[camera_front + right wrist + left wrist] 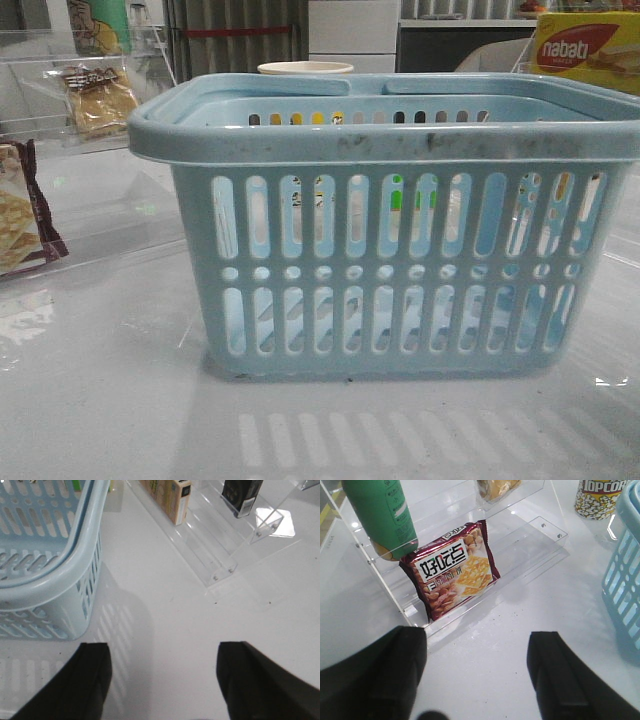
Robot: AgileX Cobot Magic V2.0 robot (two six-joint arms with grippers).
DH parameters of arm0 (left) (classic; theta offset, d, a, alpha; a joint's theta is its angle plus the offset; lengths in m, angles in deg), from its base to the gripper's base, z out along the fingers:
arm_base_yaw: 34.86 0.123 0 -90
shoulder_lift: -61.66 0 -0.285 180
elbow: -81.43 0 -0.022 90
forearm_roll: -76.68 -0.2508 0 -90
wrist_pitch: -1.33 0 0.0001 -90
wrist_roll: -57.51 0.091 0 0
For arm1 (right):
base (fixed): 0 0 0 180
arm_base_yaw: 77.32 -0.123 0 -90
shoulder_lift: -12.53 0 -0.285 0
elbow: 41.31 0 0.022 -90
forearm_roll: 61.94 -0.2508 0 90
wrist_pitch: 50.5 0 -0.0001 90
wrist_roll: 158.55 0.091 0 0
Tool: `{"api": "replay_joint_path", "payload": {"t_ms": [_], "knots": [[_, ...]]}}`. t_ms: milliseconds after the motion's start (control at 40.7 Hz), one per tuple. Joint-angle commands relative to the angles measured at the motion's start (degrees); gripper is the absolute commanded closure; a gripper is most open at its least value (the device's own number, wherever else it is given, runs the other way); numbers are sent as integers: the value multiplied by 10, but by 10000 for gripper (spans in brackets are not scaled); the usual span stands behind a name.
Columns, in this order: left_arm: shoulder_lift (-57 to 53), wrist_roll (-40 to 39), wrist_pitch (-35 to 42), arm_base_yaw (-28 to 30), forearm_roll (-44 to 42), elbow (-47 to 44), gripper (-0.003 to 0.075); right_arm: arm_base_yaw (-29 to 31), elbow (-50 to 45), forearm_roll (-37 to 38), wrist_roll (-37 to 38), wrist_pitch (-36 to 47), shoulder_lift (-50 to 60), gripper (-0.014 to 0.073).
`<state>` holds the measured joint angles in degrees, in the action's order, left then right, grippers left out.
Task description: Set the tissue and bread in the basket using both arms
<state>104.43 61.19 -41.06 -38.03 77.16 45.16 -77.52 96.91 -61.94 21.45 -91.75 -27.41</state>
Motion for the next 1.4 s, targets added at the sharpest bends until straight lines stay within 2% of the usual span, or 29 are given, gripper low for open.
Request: {"api": "replay_joint_path", "payload": {"t_ms": [0, 172, 344, 467, 859, 1375], "knots": [[4, -6, 46, -3, 8, 16, 251, 10, 44, 30, 8, 56, -26, 22], [4, -6, 46, -60, 10, 16, 288, 66, 115, 45, 22, 45, -108, 22], [4, -6, 46, -118, 10, 16, 288, 112, 195, 41, 22, 39, -223, 22], [4, -6, 46, -136, 10, 16, 288, 130, 258, 39, 21, 20, -311, 22], [4, -6, 46, -137, 12, 16, 288, 137, 451, 38, 9, -55, -544, 22], [4, -6, 46, -137, 12, 16, 288, 137, 578, 3, -17, -42, -690, 22]]}}
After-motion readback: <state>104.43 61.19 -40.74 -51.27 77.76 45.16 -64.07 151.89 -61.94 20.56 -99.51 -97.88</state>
